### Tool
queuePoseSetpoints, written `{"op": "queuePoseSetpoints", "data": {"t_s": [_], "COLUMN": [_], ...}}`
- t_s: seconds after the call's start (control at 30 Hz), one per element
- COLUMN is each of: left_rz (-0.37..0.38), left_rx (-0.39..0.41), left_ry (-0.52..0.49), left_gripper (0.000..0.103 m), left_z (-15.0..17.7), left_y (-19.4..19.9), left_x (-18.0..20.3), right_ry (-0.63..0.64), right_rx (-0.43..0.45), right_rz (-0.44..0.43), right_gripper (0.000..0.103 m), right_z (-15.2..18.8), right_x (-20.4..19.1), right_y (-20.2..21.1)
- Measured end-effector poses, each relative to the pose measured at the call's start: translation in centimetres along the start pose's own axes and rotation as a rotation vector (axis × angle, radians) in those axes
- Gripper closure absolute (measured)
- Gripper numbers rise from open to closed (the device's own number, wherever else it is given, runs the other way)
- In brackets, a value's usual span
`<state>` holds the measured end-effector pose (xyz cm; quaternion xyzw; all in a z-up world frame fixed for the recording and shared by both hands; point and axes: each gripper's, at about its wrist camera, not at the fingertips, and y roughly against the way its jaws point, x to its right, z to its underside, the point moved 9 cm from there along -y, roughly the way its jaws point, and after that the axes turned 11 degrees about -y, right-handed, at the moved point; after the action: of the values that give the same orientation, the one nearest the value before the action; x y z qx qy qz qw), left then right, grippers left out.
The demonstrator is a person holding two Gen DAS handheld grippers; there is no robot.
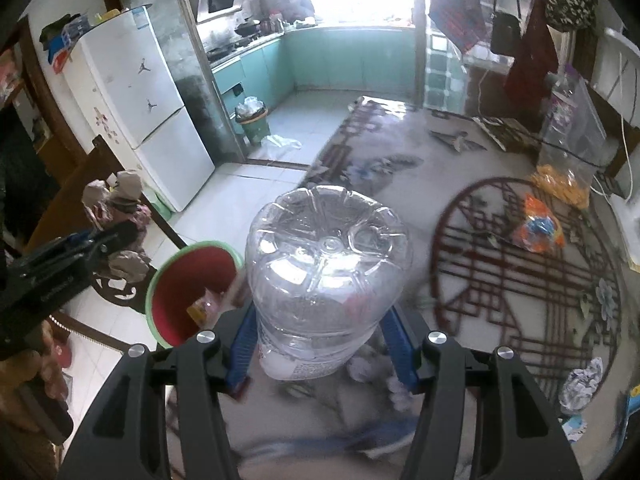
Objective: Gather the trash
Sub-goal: 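Carry the bottle and crumpled paper over the red bucket, then open both tools to drop the paper and bottle into the bucket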
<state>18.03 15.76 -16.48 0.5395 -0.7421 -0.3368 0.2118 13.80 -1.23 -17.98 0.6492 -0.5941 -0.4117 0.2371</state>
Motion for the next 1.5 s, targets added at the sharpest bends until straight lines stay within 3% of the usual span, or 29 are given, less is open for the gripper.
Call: {"op": "queuePoseSetpoints", "data": {"t_s": [0.37, 0.8, 1.23, 1.27, 1.3, 1.37, 1.5], "left_rz": [0.004, -0.015, -0.021, -0.024, -0.037, -0.044, -0.057], "left_rx": [-0.015, -0.060, -0.091, -0.092, -0.091, -0.069, -0.059], "left_ry": [0.012, 0.056, 0.090, 0.093, 0.101, 0.136, 0.134], "left_gripper": [0.067, 0.065, 0.065, 0.062, 0.047, 0.035, 0.035], "left_z": [0.8, 2.3, 3.0, 2.9, 2.9, 2.7, 2.5], "left_y": [-0.9, -2.8, -4.9, -4.9, -5.0, -4.7, -4.0], "left_x": [-5.2, -10.1, -12.9, -13.1, -13.4, -13.9, -14.1], "right_ry": [0.060, 0.067, 0.123, 0.124, 0.128, 0.126, 0.126], "right_rx": [-0.002, -0.086, -0.132, -0.131, -0.133, -0.118, -0.100], "right_rz": [-0.028, -0.120, -0.130, -0.141, -0.148, -0.139, -0.140], "right_gripper": [0.048, 0.048, 0.047, 0.046, 0.040, 0.030, 0.030], "right_z": [-1.0, -0.6, 0.1, 0.0, -0.1, -0.4, -0.7], "right_x": [-7.5, -13.5, -16.8, -17.0, -17.2, -17.2, -16.7], "right_y": [-2.7, -7.3, -10.6, -10.7, -10.9, -10.9, -10.1]}}
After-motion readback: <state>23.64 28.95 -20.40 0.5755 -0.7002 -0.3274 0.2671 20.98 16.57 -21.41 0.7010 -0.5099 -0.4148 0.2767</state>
